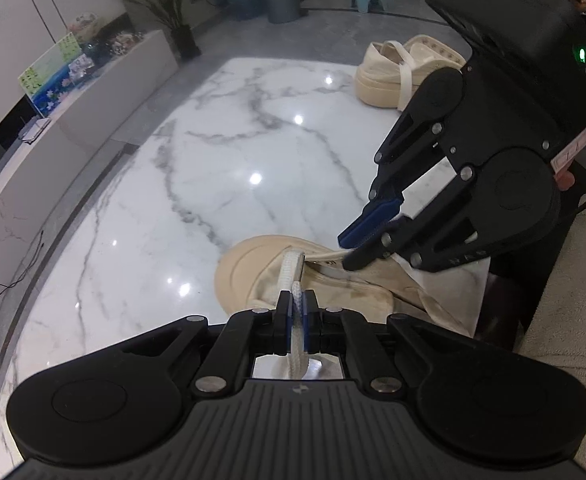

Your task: Lace up shoes with both hands

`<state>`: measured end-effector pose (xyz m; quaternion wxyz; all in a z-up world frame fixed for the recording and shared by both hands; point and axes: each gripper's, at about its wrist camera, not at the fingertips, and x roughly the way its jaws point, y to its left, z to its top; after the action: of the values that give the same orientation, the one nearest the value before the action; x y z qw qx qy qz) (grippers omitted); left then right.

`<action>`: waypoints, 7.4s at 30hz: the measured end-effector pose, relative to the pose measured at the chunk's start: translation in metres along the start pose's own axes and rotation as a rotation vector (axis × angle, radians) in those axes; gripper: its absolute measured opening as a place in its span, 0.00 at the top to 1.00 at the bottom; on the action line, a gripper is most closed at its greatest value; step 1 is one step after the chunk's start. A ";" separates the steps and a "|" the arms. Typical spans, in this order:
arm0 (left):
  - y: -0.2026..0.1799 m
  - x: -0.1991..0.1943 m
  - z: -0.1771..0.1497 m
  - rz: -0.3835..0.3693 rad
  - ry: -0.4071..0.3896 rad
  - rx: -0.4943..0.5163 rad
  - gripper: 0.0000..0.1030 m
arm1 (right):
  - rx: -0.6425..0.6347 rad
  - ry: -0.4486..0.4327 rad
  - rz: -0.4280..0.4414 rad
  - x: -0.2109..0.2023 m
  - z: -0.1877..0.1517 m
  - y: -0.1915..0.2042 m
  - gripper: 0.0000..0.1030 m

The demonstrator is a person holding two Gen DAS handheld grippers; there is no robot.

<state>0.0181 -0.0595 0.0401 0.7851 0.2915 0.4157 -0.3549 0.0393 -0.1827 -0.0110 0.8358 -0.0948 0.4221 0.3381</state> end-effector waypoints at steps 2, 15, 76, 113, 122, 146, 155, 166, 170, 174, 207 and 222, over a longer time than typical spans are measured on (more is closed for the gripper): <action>-0.001 0.005 0.002 -0.003 0.010 0.005 0.96 | 0.019 0.001 0.008 0.000 -0.001 -0.003 0.96; -0.010 0.043 0.011 -0.020 0.105 0.016 0.96 | 0.115 0.001 0.014 0.001 -0.011 -0.021 0.97; 0.001 0.080 0.028 -0.077 0.160 -0.004 0.96 | -0.562 0.104 0.180 0.040 0.011 -0.030 0.88; 0.008 0.012 -0.024 0.001 0.030 -0.363 0.79 | -0.446 0.221 -0.197 -0.054 -0.022 -0.079 0.99; 0.010 0.008 -0.036 0.016 0.018 -0.396 0.79 | -0.356 0.274 -0.366 -0.114 -0.045 -0.110 0.99; 0.006 0.006 -0.033 0.024 0.000 -0.411 0.79 | -0.232 0.403 -0.724 -0.195 -0.075 -0.162 1.00; 0.008 -0.005 -0.034 -0.001 -0.038 -0.454 0.78 | -0.315 0.298 -0.542 -0.174 -0.034 -0.121 1.00; -0.001 -0.001 -0.032 -0.001 -0.031 -0.459 0.68 | -0.577 0.307 -0.284 -0.085 -0.001 -0.048 1.00; 0.000 0.000 -0.032 -0.001 -0.058 -0.477 0.68 | -0.663 0.310 -0.220 -0.051 0.005 -0.023 1.00; 0.002 0.000 -0.033 0.000 -0.083 -0.501 0.68 | -0.718 0.302 -0.188 -0.026 0.015 -0.007 1.00; 0.013 0.011 -0.038 0.037 -0.024 -0.576 0.68 | -0.559 0.144 0.050 0.013 0.052 0.012 0.76; 0.020 -0.006 -0.039 0.040 -0.147 -0.662 0.55 | -0.063 -0.054 0.048 -0.001 0.034 -0.031 0.61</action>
<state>0.0146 -0.0165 0.0293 0.8719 0.0027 0.4447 -0.2052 0.0809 -0.1907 0.0071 0.8351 -0.1018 0.3906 0.3737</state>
